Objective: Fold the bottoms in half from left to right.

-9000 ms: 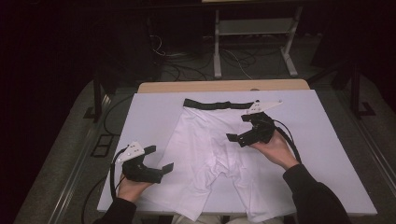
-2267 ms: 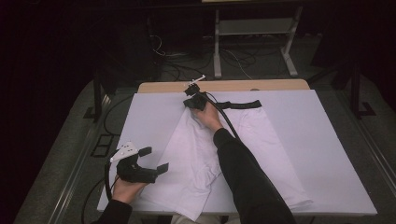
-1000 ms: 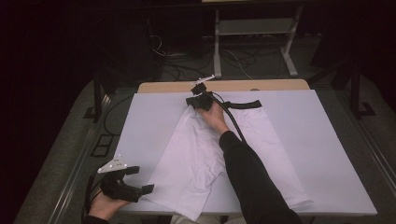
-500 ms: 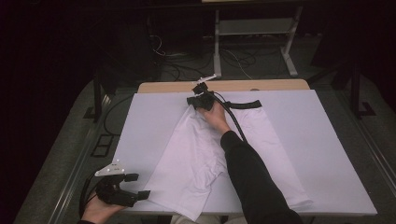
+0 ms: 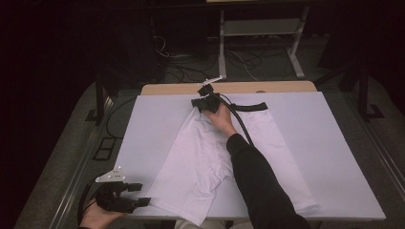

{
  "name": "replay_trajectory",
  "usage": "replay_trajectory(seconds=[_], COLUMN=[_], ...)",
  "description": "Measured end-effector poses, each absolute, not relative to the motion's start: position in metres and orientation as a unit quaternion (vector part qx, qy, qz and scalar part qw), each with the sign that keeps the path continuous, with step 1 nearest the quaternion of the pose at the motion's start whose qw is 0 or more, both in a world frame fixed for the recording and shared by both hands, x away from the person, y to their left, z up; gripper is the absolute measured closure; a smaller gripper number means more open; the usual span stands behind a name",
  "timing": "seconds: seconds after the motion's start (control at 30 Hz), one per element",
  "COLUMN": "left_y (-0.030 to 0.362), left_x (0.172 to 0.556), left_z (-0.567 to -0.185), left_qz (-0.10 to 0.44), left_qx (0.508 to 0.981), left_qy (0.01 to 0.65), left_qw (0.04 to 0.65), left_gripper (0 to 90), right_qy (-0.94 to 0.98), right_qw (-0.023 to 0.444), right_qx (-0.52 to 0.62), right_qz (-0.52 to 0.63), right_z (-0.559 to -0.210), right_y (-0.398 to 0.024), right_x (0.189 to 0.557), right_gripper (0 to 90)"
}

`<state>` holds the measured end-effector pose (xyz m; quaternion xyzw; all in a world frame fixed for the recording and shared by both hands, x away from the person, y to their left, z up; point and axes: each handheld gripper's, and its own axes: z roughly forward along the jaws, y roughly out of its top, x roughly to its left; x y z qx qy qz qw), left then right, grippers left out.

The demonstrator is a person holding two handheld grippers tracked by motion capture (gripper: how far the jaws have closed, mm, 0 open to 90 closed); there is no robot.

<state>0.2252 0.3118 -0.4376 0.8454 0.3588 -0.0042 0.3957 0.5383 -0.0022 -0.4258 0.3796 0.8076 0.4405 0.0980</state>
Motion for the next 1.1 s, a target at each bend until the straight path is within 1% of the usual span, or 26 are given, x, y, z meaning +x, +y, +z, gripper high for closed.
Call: replay_trajectory(seconds=[0.4, 0.57, 0.7, 0.8, 0.87, 1.1], left_y=[0.309, 0.308, 0.306, 0.305, 0.304, 0.297], left_x=[0.229, 0.231, 0.233, 0.235, 0.236, 0.237], left_z=[-0.443, -0.444, -0.446, -0.446, -0.445, -0.441], left_qz=[-0.024, -0.026, -0.035, -0.041, -0.045, -0.053], left_qx=[0.853, 0.855, 0.859, 0.858, 0.859, 0.863], left_qy=[0.347, 0.345, 0.336, 0.334, 0.332, 0.313], left_qw=[0.388, 0.387, 0.384, 0.388, 0.388, 0.394], left_gripper=[53.2, 65.3, 77.9, 85.7, 87.1, 87.7], right_qy=[0.807, 0.805, 0.805, 0.805, 0.806, 0.807], right_qw=[0.096, 0.094, 0.093, 0.093, 0.094, 0.092], right_qx=[0.375, 0.376, 0.376, 0.376, 0.372, 0.370], right_qz=[0.446, 0.448, 0.449, 0.450, 0.451, 0.451], right_z=[-0.425, -0.425, -0.425, -0.424, -0.423, -0.422], right_y=[-0.005, -0.006, -0.007, -0.008, -0.008, -0.011], right_x=[0.538, 0.537, 0.537, 0.536, 0.536, 0.535], right_gripper=[85.6, 85.6, 85.6, 85.6, 85.6, 85.6])
